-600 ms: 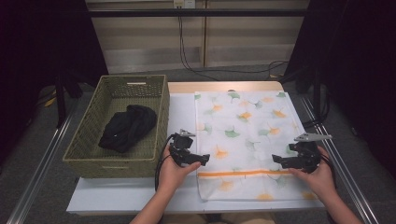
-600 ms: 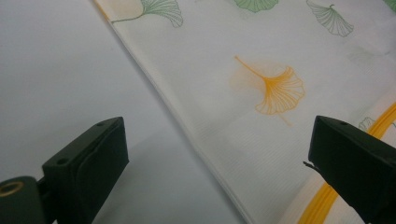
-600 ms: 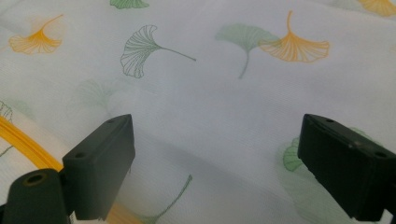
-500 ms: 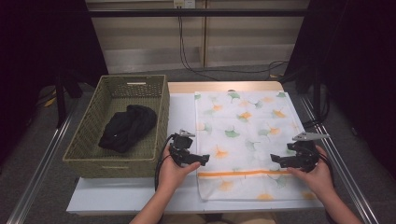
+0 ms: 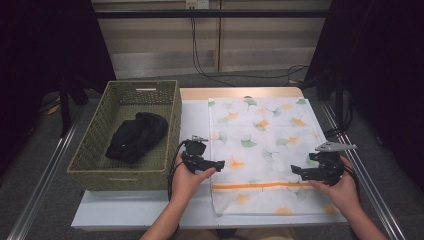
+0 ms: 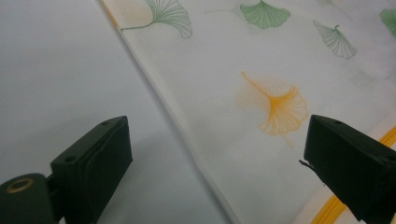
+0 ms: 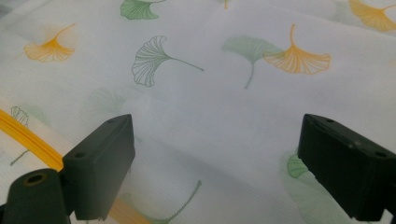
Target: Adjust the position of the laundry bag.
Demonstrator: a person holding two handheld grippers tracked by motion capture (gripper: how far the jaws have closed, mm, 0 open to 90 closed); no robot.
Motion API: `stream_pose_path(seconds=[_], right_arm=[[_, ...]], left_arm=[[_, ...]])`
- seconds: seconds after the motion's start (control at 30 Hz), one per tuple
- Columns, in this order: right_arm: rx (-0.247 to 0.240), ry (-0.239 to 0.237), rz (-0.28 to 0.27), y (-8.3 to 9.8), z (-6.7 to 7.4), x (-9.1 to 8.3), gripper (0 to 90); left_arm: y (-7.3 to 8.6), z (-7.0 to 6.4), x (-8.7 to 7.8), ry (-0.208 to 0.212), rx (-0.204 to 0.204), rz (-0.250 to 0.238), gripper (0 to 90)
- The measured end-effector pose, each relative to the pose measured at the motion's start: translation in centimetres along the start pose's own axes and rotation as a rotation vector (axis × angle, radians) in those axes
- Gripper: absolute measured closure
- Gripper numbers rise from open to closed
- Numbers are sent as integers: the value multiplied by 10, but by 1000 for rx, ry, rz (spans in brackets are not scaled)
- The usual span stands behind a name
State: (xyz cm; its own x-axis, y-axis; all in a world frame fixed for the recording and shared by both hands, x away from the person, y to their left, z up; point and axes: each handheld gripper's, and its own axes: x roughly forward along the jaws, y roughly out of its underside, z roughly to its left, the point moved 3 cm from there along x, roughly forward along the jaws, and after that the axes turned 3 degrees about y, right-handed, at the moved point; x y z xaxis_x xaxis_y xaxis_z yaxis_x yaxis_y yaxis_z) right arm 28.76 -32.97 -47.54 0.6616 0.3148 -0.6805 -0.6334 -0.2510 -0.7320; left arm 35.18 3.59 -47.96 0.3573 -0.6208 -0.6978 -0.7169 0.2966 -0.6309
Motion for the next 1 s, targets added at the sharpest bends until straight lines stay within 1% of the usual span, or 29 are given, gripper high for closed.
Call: stream_pose_path(seconds=[0.03,0.07,0.13,0.2,0.23,0.27,0.3,0.37,0.43,0.47,0.5,0.53,0.57,0.6,0.63,0.67,0.7,0.73,0.77,0.8,0.83,0.87,0.9,0.93,0.97,1.0], right_arm=[[5,5,-5,0,-1,-1,109],[5,5,-5,0,-1,-1,109],[17,8,-5,1,-3,-3,109],[18,6,-4,2,-3,-3,109],[26,9,-6,2,-4,-3,109],[26,9,-6,2,-4,-3,109],[27,11,-6,3,-4,-3,109],[24,8,-4,4,-4,-4,109],[22,17,-2,5,-4,-5,109],[22,17,-2,5,-4,-5,109],[20,10,-2,5,-3,-6,109],[21,11,-7,5,-4,-7,109],[26,16,-12,5,-4,-8,109],[28,15,-14,5,-4,-8,109],[33,13,-16,6,-5,-9,109],[27,17,-13,6,-5,-9,109],[29,19,-14,7,-5,-9,109],[32,19,-13,7,-5,-10,109],[32,19,-13,7,-5,-10,109],[28,18,-15,7,-5,-11,109],[28,18,-15,7,-5,-11,109],[27,14,-15,8,-5,-11,109],[24,16,-15,8,-5,-11,109],[28,19,-12,8,-5,-12,109],[27,22,-15,8,-6,-12,109],[27,22,-15,8,-6,-12,109]], left_arm=[[0,0,0,0,0,0,81],[-2,1,1,-5,-9,1,81],[-8,7,7,-16,-36,1,113],[-9,8,10,-23,-40,2,122],[-12,10,15,-20,-51,15,138],[-12,10,15,-20,-51,15,148],[-14,11,17,-25,-64,6,148],[-19,12,22,-45,-52,-4,186],[-20,12,24,-42,-57,-5,208],[-22,13,25,-26,-61,-15,208],[-25,13,27,-24,-61,-27,241],[-25,13,27,-24,-61,-27,270],[-26,13,28,-21,-51,-25,302],[-27,13,31,-40,-46,-18,311],[-27,13,31,-40,-46,-18,341],[-27,13,32,-47,-55,-26,350],[-28,14,31,-46,-60,-14,351],[-28,15,31,-52,-69,-18,369],[-28,16,31,-57,-65,-16,369],[-29,20,31,-80,-46,-17,389],[-29,20,31,-80,-46,-17,398],[-29,21,32,-75,-59,-8,398],[-28,22,33,-58,-77,-7,417],[-27,22,34,-32,-98,-7,488],[-27,23,35,-18,-112,3,498],[-27,23,35,-18,-112,3,517]])
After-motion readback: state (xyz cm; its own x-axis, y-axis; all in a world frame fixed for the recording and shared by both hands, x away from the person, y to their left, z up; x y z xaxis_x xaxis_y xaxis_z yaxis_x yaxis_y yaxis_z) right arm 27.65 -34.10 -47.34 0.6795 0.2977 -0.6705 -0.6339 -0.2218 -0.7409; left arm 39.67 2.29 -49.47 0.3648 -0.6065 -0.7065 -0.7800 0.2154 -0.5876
